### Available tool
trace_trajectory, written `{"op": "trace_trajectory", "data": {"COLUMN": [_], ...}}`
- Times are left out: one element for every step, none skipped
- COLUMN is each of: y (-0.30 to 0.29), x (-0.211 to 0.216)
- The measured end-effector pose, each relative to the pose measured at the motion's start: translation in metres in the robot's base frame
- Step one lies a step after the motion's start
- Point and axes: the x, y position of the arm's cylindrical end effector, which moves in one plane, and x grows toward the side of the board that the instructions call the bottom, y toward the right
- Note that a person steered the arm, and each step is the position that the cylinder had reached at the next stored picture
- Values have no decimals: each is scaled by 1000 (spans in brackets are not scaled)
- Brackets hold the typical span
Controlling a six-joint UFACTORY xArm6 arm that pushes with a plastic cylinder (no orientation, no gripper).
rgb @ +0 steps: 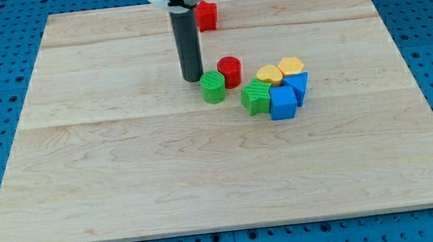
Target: Slide the green circle to the left of the green star
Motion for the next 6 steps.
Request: {"op": "trace_trajectory", "data": {"y": [-8, 9, 9, -30, -29, -11], "x": [10, 12, 14, 6, -1, -20]}}
